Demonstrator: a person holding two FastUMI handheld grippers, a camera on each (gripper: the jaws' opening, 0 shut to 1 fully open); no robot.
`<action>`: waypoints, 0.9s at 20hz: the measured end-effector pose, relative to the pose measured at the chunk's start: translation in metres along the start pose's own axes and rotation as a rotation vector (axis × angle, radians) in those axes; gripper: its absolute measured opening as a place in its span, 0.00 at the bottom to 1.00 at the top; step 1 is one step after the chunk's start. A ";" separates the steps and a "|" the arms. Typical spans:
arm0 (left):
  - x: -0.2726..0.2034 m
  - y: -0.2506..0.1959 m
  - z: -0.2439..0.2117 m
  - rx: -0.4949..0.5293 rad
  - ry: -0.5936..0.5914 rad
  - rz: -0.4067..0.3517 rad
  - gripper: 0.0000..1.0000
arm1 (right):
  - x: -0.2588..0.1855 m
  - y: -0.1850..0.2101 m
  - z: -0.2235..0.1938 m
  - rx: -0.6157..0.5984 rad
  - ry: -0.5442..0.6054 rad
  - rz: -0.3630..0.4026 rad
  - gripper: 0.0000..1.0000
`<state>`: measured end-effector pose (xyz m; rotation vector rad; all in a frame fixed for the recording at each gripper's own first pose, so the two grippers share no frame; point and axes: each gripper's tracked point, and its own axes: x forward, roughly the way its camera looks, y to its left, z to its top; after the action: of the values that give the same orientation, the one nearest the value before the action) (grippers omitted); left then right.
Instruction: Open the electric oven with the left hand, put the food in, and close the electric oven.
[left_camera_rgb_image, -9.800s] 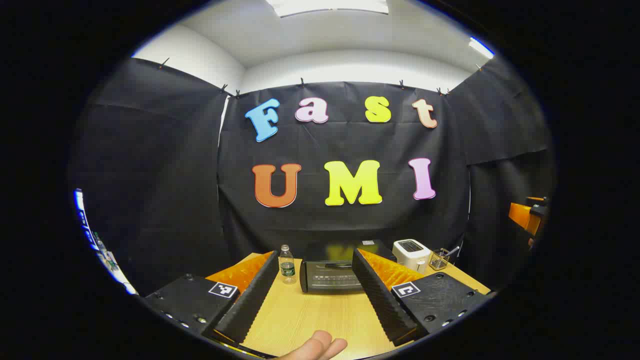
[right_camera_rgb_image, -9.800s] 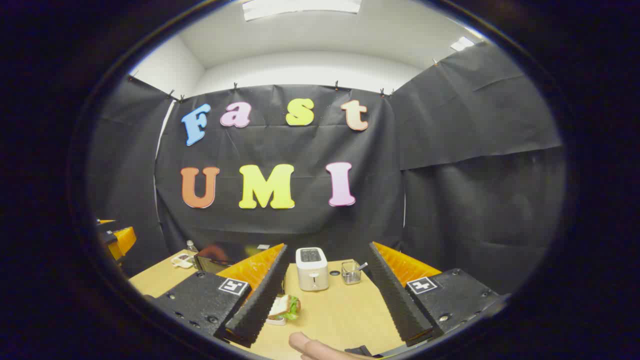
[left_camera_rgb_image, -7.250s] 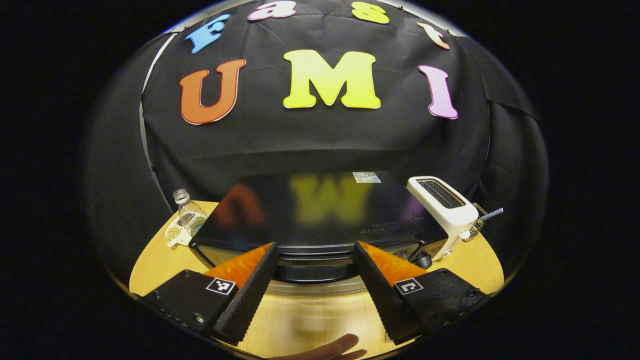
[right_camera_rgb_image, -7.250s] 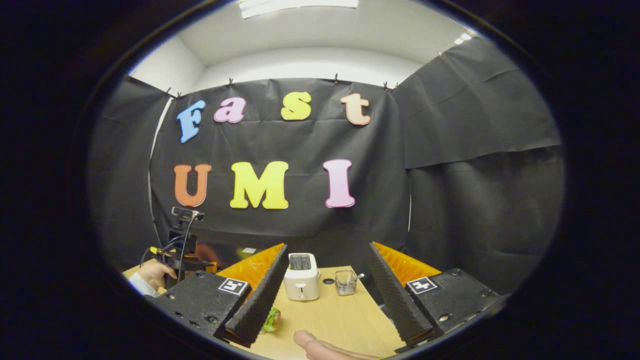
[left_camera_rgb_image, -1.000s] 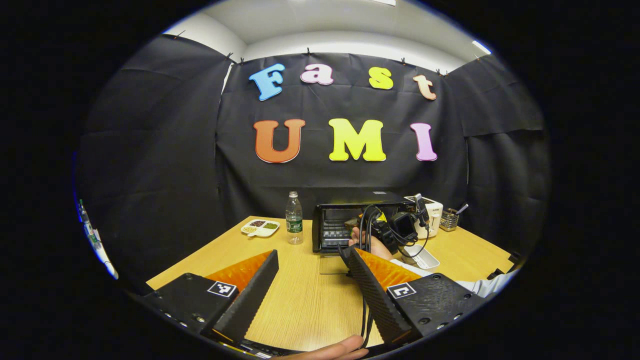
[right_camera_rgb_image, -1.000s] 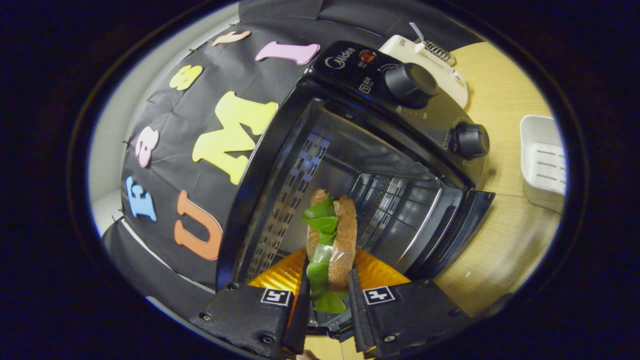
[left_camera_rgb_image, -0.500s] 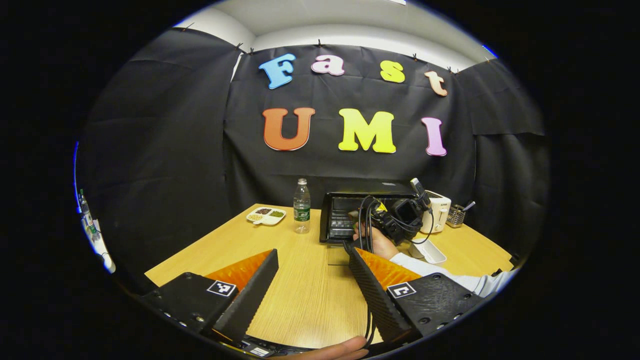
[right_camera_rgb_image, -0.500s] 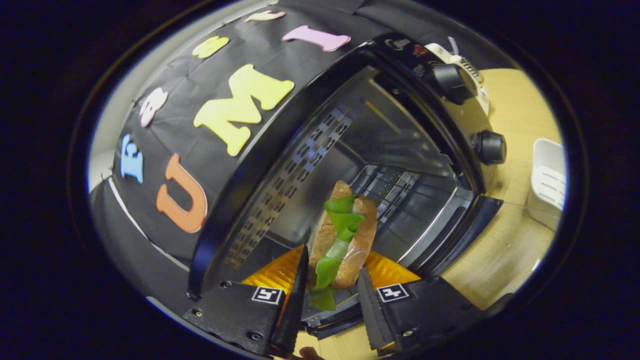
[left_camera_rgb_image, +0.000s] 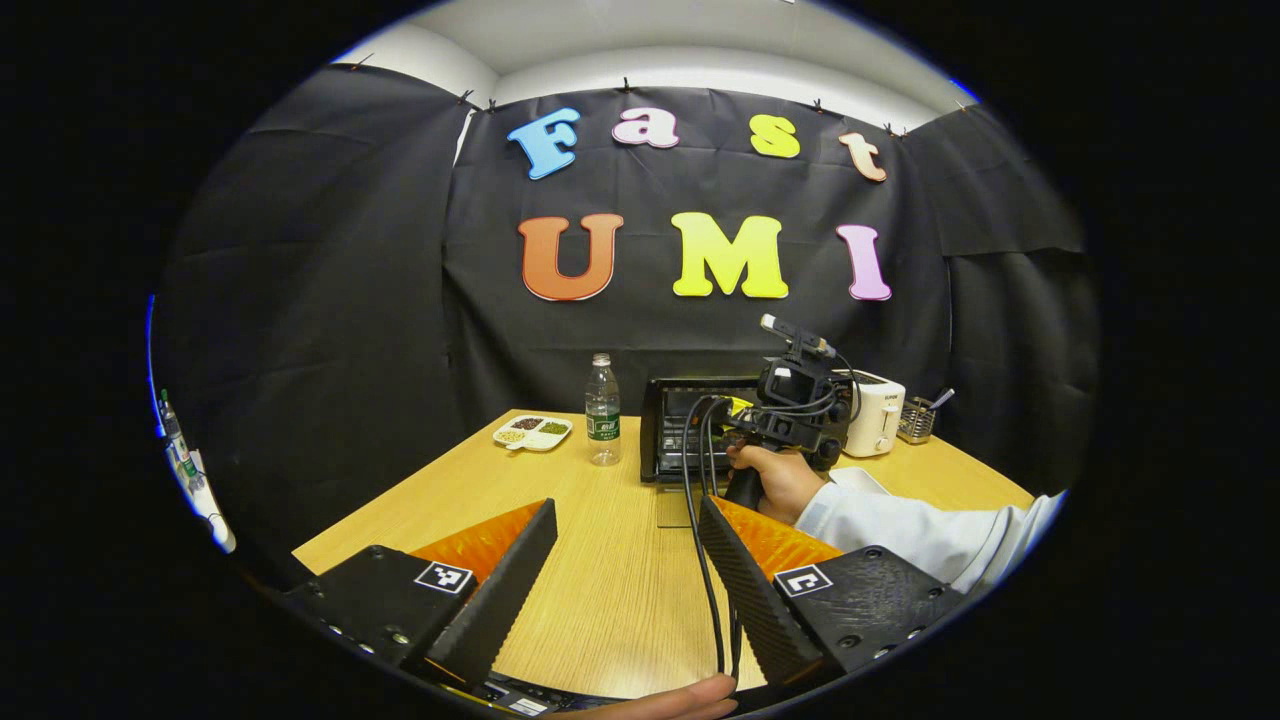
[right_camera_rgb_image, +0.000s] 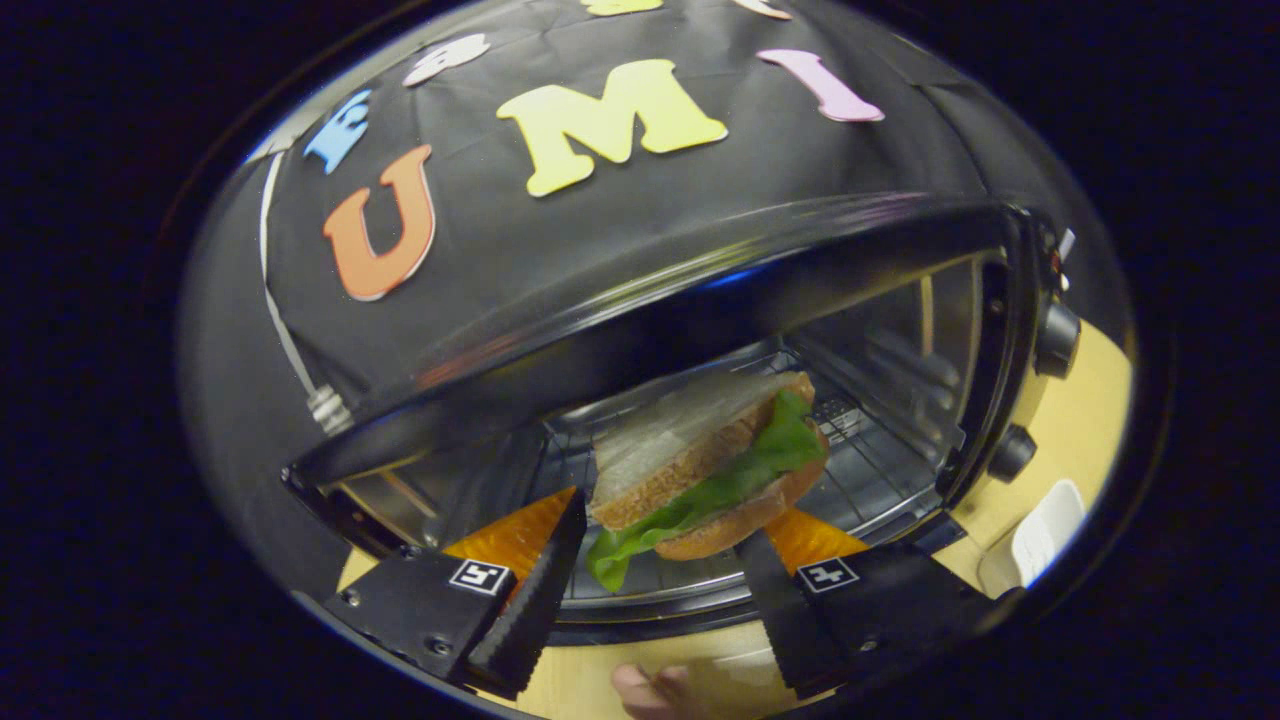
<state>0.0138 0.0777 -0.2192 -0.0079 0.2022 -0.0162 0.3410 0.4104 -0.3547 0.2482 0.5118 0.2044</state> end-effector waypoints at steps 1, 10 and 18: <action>0.000 0.001 -0.002 0.003 0.005 0.005 0.94 | -0.001 -0.001 -0.002 -0.041 0.009 -0.001 0.90; 0.000 0.007 -0.008 -0.017 0.030 0.015 0.94 | -0.026 -0.006 -0.023 -0.247 0.210 -0.004 0.91; 0.001 0.009 0.011 -0.047 0.019 0.018 0.94 | -0.109 0.001 0.000 -0.276 0.186 0.101 0.90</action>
<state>0.0174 0.0863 -0.2091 -0.0530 0.2216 0.0059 0.2476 0.3834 -0.3045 -0.0154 0.6487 0.3955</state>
